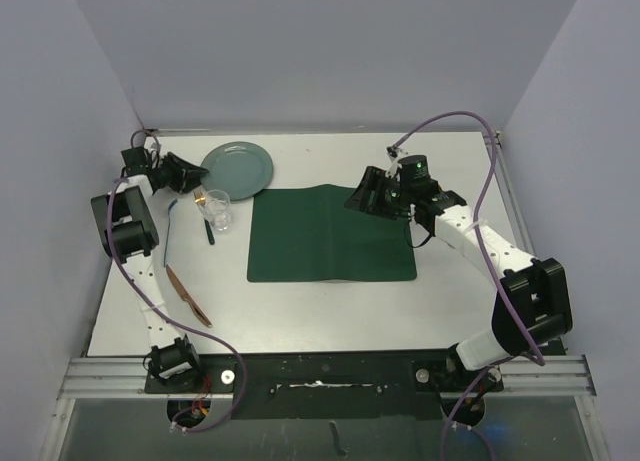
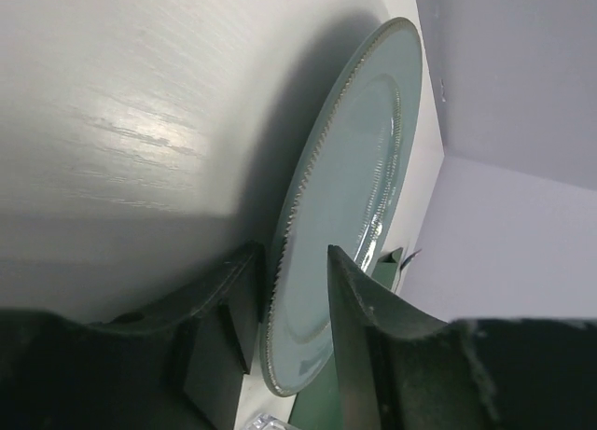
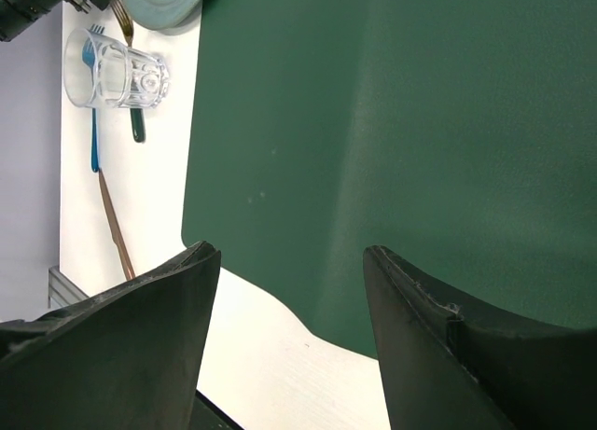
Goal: Set the dinner table for one person
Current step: Pick up the plate at the center of the board.
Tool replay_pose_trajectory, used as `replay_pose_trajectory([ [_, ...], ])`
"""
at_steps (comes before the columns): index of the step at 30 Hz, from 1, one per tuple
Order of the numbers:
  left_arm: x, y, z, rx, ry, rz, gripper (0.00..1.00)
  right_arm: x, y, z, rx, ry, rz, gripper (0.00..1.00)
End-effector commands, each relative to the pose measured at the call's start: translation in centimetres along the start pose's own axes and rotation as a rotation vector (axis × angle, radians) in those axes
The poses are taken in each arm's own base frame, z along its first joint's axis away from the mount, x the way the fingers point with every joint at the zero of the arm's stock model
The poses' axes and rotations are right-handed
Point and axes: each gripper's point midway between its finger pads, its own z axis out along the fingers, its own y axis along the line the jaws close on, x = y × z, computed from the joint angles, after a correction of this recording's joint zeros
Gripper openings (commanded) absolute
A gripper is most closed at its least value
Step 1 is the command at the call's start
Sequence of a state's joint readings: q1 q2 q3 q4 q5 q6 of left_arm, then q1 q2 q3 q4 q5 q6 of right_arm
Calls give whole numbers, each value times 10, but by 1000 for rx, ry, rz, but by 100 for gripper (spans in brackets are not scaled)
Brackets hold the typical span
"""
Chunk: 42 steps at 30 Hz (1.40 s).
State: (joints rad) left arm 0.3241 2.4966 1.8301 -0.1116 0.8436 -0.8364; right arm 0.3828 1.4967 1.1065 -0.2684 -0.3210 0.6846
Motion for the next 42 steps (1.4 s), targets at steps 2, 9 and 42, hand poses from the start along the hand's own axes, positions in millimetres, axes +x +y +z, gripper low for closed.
replay_pose_trajectory([
  [2, 6, 30, 16, -38, 17, -12, 25, -19, 10, -13, -29, -60, -31, 64],
  [9, 12, 41, 21, -39, 37, -18, 0, -19, 4, -12, -30, -53, -17, 63],
  [42, 36, 15, 36, 97, 117, 50, 0, -54, 49, 146, -459, 7, 96, 58],
])
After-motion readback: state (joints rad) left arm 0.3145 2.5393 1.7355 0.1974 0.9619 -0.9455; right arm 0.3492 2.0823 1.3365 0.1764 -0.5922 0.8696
